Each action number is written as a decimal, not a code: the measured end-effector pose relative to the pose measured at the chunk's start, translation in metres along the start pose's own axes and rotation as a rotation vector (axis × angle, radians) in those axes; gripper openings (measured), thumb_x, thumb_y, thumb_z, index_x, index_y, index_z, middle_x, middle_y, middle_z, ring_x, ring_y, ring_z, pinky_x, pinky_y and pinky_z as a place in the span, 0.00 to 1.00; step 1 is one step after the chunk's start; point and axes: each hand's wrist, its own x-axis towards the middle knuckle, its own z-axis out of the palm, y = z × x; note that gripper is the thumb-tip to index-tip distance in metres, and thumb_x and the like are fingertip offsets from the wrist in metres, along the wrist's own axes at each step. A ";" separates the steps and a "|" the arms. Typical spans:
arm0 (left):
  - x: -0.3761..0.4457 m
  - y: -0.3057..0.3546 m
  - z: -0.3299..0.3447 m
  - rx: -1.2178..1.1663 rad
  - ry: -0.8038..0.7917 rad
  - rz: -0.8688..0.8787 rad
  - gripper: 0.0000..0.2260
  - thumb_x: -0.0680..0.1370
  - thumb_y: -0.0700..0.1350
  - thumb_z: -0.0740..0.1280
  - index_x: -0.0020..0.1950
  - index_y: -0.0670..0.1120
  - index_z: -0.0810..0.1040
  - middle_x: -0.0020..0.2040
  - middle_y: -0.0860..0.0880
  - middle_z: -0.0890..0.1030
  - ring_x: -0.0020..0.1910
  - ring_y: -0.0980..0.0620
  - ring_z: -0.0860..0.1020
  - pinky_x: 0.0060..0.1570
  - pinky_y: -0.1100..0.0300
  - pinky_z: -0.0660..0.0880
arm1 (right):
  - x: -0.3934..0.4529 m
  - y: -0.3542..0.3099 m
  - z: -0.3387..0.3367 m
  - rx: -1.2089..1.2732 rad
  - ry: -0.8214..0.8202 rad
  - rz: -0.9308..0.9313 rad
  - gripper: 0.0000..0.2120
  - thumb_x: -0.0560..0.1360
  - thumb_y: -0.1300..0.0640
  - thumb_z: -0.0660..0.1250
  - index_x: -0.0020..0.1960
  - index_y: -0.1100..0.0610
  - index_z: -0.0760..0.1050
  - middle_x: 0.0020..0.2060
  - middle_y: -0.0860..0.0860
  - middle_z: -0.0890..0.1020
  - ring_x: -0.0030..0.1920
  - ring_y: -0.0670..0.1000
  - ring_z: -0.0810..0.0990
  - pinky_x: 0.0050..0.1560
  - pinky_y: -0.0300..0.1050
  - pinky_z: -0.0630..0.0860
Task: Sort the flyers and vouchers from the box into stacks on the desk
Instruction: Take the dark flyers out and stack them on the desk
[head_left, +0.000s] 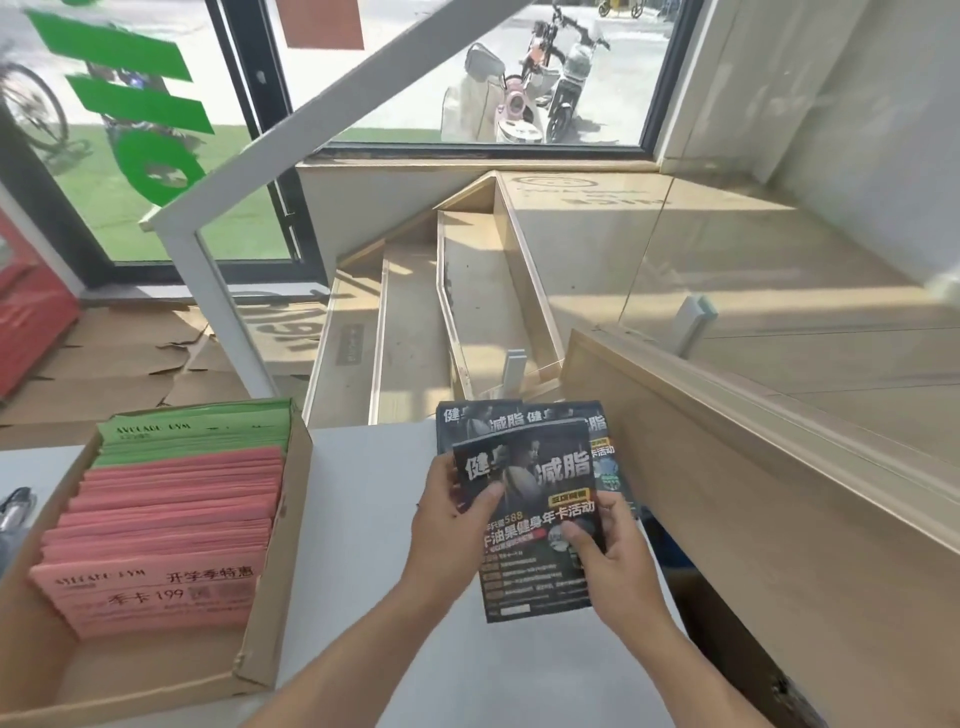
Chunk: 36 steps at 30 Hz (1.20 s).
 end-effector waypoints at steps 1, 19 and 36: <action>0.013 -0.001 0.002 0.048 -0.016 -0.023 0.17 0.79 0.46 0.71 0.64 0.59 0.71 0.58 0.63 0.79 0.57 0.62 0.79 0.60 0.55 0.77 | 0.009 -0.010 -0.005 -0.031 0.063 -0.026 0.11 0.80 0.59 0.67 0.58 0.47 0.72 0.51 0.47 0.85 0.50 0.48 0.85 0.46 0.52 0.84; 0.095 -0.051 0.001 0.333 -0.106 -0.295 0.33 0.77 0.46 0.73 0.78 0.53 0.61 0.71 0.50 0.70 0.65 0.49 0.73 0.55 0.59 0.72 | 0.152 -0.032 -0.022 -1.067 0.114 0.238 0.18 0.79 0.49 0.65 0.62 0.57 0.67 0.56 0.56 0.79 0.54 0.58 0.78 0.54 0.52 0.77; 0.073 -0.065 0.066 1.416 -0.342 0.238 0.58 0.69 0.73 0.68 0.79 0.54 0.28 0.75 0.44 0.21 0.73 0.39 0.21 0.70 0.29 0.30 | 0.265 -0.024 -0.011 -1.326 -0.372 0.229 0.37 0.72 0.40 0.61 0.78 0.46 0.58 0.78 0.56 0.62 0.77 0.64 0.57 0.73 0.68 0.59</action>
